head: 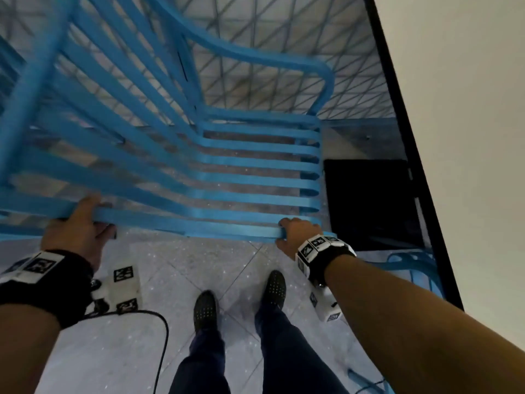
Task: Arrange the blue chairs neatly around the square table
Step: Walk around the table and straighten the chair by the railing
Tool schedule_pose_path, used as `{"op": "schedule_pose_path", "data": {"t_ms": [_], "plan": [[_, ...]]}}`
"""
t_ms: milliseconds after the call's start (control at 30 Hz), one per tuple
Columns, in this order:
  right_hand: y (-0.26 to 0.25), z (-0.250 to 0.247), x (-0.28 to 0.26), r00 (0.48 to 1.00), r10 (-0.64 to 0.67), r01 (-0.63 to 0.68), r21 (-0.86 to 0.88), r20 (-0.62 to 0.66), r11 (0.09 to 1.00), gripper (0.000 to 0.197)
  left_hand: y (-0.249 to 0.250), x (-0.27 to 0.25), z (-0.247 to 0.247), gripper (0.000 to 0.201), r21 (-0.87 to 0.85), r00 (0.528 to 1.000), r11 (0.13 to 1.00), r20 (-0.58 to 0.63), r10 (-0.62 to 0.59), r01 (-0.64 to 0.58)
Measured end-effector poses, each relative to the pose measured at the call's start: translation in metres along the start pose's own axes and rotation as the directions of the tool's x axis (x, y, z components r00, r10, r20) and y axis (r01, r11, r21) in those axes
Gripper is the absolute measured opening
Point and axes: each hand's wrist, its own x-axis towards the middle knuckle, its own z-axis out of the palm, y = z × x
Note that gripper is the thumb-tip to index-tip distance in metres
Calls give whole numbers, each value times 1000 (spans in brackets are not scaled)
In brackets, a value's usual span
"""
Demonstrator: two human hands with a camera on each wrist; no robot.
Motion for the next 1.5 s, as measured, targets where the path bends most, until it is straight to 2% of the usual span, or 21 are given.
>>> {"op": "schedule_pose_path", "data": {"t_ms": [67,267,400,500,667,833,967,1100,1267,1333,1400,1467,1500], "plan": [[3,6,12,1000,-13,13,-47,15,999,31,-4,7,11,27,-52,999,998,-34,-28,26],[12,10,24,1000,-24,24,-102,1,995,24,-18,15,33,34,-250,994,968,-104,-32,5],[35,10,14,1000,-3,3,-108,0,994,18,-31,-6,41,30,-218,993,973,-75,-90,72],[66,11,8,999,30,-27,-134,19,991,20,-49,-33,57,33,-263,991,960,-72,-112,90],[116,7,4,995,103,-99,-184,16,978,22,-78,-61,86,14,-229,992,965,63,-113,124],[151,2,4,986,163,-152,-206,36,967,25,-88,-85,119,18,-283,994,954,-16,-111,102],[167,2,2,981,194,-186,-190,27,964,21,-94,-91,133,9,-232,989,962,82,-126,142],[172,3,4,969,247,-245,-122,4,962,15,-93,-96,138,18,-238,993,965,-11,-115,109],[168,2,-1,947,321,-320,-89,-12,943,20,-87,-104,141,22,-243,990,961,-23,-141,131],[159,-2,-10,940,339,-341,-67,-30,938,27,-86,-107,137,16,-207,991,969,15,-134,134],[145,0,-24,950,305,-307,-32,-63,951,36,-87,-110,127,6,-66,988,989,100,-122,129],[127,7,-39,973,203,-200,41,-107,979,46,-91,-111,109,30,156,967,982,215,-138,105],[118,11,-48,983,137,-131,58,-125,990,51,-91,-114,99,44,311,958,950,261,-117,31]]}}
